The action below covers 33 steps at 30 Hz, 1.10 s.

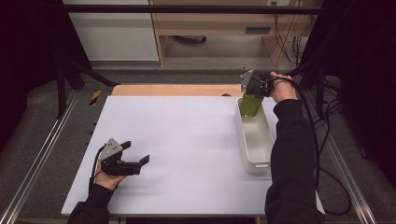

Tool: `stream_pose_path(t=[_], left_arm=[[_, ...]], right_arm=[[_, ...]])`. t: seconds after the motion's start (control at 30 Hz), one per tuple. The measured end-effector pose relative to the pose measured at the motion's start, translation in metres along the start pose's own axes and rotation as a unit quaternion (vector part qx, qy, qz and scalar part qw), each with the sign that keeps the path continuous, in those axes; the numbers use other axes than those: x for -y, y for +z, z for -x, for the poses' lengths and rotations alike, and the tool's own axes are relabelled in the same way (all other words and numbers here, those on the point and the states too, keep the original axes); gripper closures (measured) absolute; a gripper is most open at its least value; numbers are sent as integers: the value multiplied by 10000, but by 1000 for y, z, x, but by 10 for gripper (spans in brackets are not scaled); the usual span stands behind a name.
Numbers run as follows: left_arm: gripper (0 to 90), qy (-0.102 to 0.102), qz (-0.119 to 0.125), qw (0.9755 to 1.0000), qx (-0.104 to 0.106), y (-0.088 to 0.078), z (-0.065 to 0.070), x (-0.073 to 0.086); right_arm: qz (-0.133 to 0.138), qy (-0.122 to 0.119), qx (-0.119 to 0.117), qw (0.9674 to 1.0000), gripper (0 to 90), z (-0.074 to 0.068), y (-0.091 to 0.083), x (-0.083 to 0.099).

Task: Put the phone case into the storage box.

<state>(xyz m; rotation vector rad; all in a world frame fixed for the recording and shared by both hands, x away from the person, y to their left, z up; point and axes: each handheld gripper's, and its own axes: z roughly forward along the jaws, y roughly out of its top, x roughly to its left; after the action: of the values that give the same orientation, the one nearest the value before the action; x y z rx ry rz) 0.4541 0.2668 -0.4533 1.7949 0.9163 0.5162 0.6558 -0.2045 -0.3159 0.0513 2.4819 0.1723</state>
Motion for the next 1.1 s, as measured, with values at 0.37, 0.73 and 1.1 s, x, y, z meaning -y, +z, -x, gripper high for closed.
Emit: stream_pose_path(t=[0.37, 0.73, 1.1], left_arm=[[23, -17, -32, 10000, -7, 0, -2, 1], [23, -15, -29, 10000, -10, 0, -2, 1], [22, 2, 2, 10000, 2, -1, 0, 0]], right_arm=[[-137, -93, -99, 9998, 793, 2, 16, -6], [-113, 340, 50, 9993, 459, 4, 14, -7], [558, 1090, 97, 9924, 235, 0, -4, -9]])
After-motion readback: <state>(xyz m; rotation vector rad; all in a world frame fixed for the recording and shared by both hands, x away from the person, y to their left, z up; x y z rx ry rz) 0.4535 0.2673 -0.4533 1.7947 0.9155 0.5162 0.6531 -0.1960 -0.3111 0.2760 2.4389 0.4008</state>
